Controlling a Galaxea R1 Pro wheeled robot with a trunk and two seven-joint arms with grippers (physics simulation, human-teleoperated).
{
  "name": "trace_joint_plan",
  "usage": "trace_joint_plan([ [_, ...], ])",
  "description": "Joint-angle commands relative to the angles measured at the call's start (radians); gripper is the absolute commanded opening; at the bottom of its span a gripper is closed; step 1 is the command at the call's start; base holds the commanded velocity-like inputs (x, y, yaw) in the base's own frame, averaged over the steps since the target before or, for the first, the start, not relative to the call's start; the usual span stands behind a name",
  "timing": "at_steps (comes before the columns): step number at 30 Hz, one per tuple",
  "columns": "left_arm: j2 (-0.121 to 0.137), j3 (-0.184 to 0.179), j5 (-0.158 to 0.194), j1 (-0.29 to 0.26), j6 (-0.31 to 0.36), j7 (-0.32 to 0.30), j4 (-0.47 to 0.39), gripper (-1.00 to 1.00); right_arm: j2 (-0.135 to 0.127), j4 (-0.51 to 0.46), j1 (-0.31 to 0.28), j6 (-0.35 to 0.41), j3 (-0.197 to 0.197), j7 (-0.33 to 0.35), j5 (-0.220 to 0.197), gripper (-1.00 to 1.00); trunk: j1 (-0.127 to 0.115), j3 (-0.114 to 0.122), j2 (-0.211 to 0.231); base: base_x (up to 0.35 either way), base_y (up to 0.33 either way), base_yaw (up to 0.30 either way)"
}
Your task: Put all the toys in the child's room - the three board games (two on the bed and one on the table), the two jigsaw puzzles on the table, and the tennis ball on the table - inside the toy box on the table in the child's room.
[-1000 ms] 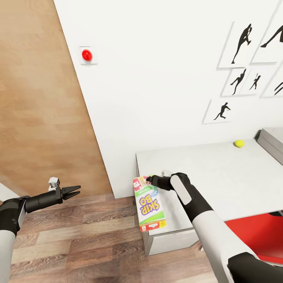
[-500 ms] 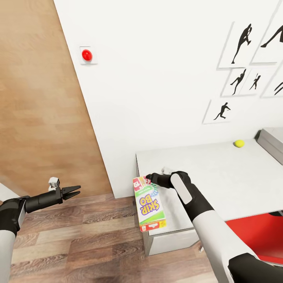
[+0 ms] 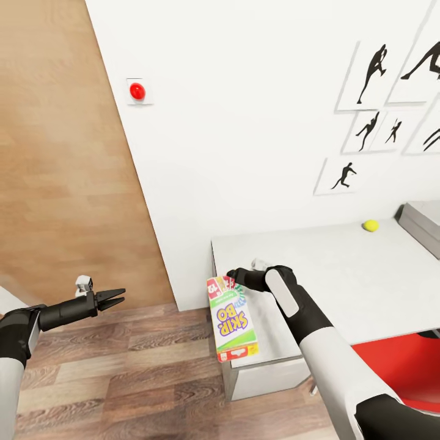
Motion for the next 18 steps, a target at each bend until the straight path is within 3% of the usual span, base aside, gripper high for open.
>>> trace_joint_plan([
  [1, -0.001, 0.004, -0.011, -0.001, 0.011, -0.008, -0.001, 1.00, 0.000, -0.001, -0.001, 0.001, 0.001, -0.010, -0.010, 1.00, 0.000, 0.000, -0.001, 0.000, 0.000, 0.000],
  [12, -0.001, 0.004, -0.011, -0.001, 0.011, -0.008, -0.001, 1.00, -0.001, -0.034, 0.004, -0.001, 0.001, -0.011, -0.010, 1.00, 0.000, 0.018, -0.001, 0.000, 0.000, 0.000],
  [18, -0.001, 0.004, -0.011, -0.001, 0.011, -0.008, -0.001, 1.00, -0.004, -0.110, 0.048, -0.002, 0.000, -0.016, -0.010, 1.00, 0.000, 0.027, -0.001, 0.000, 0.000, 0.000],
])
